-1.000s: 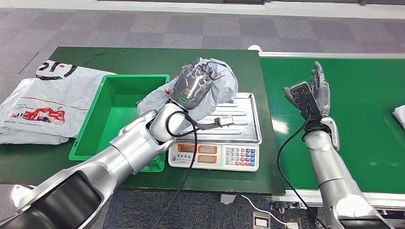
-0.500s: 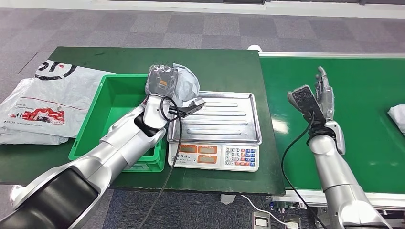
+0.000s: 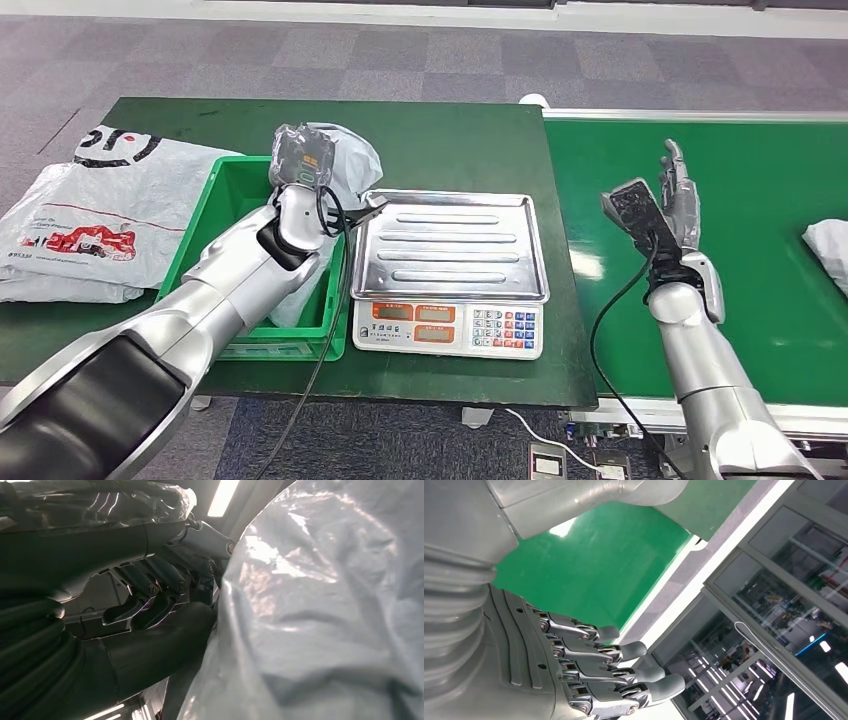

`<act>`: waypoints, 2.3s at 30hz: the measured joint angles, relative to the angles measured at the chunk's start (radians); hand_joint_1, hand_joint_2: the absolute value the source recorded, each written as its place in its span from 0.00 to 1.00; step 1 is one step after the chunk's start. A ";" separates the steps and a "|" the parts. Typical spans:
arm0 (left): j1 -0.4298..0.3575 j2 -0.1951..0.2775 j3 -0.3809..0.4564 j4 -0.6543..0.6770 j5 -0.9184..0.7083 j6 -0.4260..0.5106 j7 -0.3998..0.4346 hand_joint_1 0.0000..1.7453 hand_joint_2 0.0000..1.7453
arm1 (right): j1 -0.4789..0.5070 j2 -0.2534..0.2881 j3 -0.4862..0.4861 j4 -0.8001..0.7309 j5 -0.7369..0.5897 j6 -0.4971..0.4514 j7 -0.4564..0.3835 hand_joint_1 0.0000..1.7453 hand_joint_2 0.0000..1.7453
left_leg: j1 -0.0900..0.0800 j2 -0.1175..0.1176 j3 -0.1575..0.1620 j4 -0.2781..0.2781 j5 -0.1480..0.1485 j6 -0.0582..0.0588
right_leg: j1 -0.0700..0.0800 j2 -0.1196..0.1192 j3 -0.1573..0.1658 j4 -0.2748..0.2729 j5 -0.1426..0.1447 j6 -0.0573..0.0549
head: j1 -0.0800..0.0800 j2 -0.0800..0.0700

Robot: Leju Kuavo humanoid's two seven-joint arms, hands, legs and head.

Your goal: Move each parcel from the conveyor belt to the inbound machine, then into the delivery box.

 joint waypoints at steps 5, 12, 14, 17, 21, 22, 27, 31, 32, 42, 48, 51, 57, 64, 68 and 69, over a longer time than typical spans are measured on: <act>-0.005 0.002 -0.007 0.007 0.000 -0.001 0.005 1.00 1.00 | 0.000 0.000 0.000 0.000 0.000 0.000 -0.001 0.00 1.00 | 0.000 0.000 0.000 0.000 0.000 0.000 | 0.000 0.000 0.000 0.000 0.000 0.000 | 0.000 0.000; -0.028 0.012 -0.032 0.017 0.000 -0.013 0.026 1.00 1.00 | -0.007 0.000 0.007 0.012 0.003 0.000 -0.002 0.00 1.00 | 0.000 0.000 0.000 0.000 0.000 0.000 | 0.000 0.000 0.000 0.000 0.000 0.000 | 0.000 0.000; -0.034 0.018 -0.037 0.021 0.000 -0.024 0.030 1.00 1.00 | -0.011 0.000 0.010 0.018 0.003 0.002 -0.002 0.00 1.00 | 0.000 0.000 0.000 0.000 0.000 0.000 | 0.000 0.000 0.000 0.000 0.000 0.000 | 0.000 0.000; -0.047 0.033 -0.038 0.027 0.000 -0.065 0.040 0.42 1.00 | -0.026 0.000 0.019 0.036 0.004 0.012 0.001 0.00 1.00 | 0.000 0.000 0.000 0.000 0.000 0.000 | 0.000 0.000 0.000 0.000 0.000 0.000 | 0.000 0.000; -0.074 0.057 -0.038 0.039 0.002 -0.131 0.044 0.00 1.00 | -0.053 0.000 0.048 0.076 0.010 0.021 0.015 0.00 1.00 | 0.000 0.000 0.000 0.000 0.000 0.000 | 0.000 0.000 0.000 0.000 0.000 0.000 | 0.000 0.000; -0.078 0.062 -0.038 0.042 0.002 -0.141 0.044 0.00 1.00 | -0.055 -0.001 0.055 0.082 0.010 0.021 0.016 0.00 1.00 | 0.000 -0.001 0.000 0.000 0.001 -0.001 | 0.000 -0.001 0.000 0.000 0.000 0.000 | 0.000 0.000; -0.083 0.076 -0.038 0.053 0.004 -0.159 0.044 0.00 1.00 | -0.057 -0.003 0.072 0.100 0.009 0.022 0.017 0.00 1.00 | 0.000 -0.002 0.000 0.000 0.001 -0.001 | 0.000 -0.002 0.000 0.000 0.000 0.000 | 0.000 0.000; -0.084 0.079 -0.038 0.059 0.011 -0.197 0.051 0.00 1.00 | -0.061 -0.004 0.084 0.110 0.009 0.032 0.029 0.00 1.00 | 0.000 -0.001 0.000 0.000 0.001 -0.001 | 0.000 -0.001 0.000 0.000 0.000 0.000 | 0.000 0.000; -0.084 0.080 -0.038 0.059 0.011 -0.199 0.054 0.00 1.00 | -0.063 -0.004 0.087 0.112 0.010 0.033 0.035 0.00 1.00 | 0.000 -0.002 0.000 0.000 0.001 -0.001 | 0.000 -0.001 0.000 0.000 0.000 0.000 | 0.000 0.000; -0.065 0.052 0.103 0.032 0.328 0.273 -0.184 0.00 1.00 | -0.052 -0.019 0.109 0.117 0.109 0.003 0.120 0.00 1.00 | 0.000 -0.002 -0.001 0.000 0.001 -0.001 | 0.000 -0.002 0.000 0.000 0.000 0.000 | 0.000 0.000; -0.009 -0.013 0.292 0.001 0.504 0.403 -0.379 0.00 1.00 | -0.055 -0.020 0.110 0.134 0.168 -0.027 0.138 0.00 1.00 | -0.001 -0.001 -0.001 0.000 0.000 0.000 | -0.001 -0.001 0.000 0.000 0.000 0.000 | 0.000 0.000; 0.003 -0.025 0.333 -0.005 0.510 0.404 -0.388 0.00 1.00 | -0.055 -0.020 0.110 0.140 0.175 -0.027 0.138 0.00 1.00 | 0.000 -0.001 0.000 0.000 0.000 0.000 | 0.000 -0.001 -0.001 0.000 0.000 0.000 | 0.000 0.000; 0.063 -0.074 0.466 -0.036 0.766 0.345 -0.632 0.00 1.00 | -0.052 -0.026 0.110 0.157 0.262 -0.083 0.180 0.00 1.00 | 0.000 -0.003 0.000 0.000 0.000 0.000 | 0.000 -0.003 -0.001 0.000 -0.001 0.000 | 0.000 0.000; 0.204 -0.175 0.578 -0.092 1.239 0.222 -0.842 0.00 1.00 | -0.015 -0.046 0.101 0.235 0.428 -0.215 0.230 0.00 1.00 | -0.002 -0.002 -0.001 0.000 -0.002 0.003 | -0.002 -0.002 0.000 -0.002 -0.002 0.002 | 0.000 0.000; 0.265 -0.202 0.556 -0.120 1.632 0.129 -0.884 0.00 1.00 | 0.008 -0.048 0.072 0.299 0.515 -0.275 0.259 0.00 1.00 | -0.002 -0.002 -0.001 0.000 -0.003 0.003 | -0.002 -0.002 0.000 -0.002 -0.002 0.002 | 0.000 0.000; 0.280 -0.206 0.544 -0.128 1.708 0.110 -0.901 0.00 1.00 | 0.016 -0.048 0.061 0.311 0.532 -0.281 0.263 0.00 1.00 | -0.002 -0.002 -0.001 0.000 -0.003 0.003 | -0.002 -0.002 0.000 -0.002 -0.002 0.002 | 0.000 0.000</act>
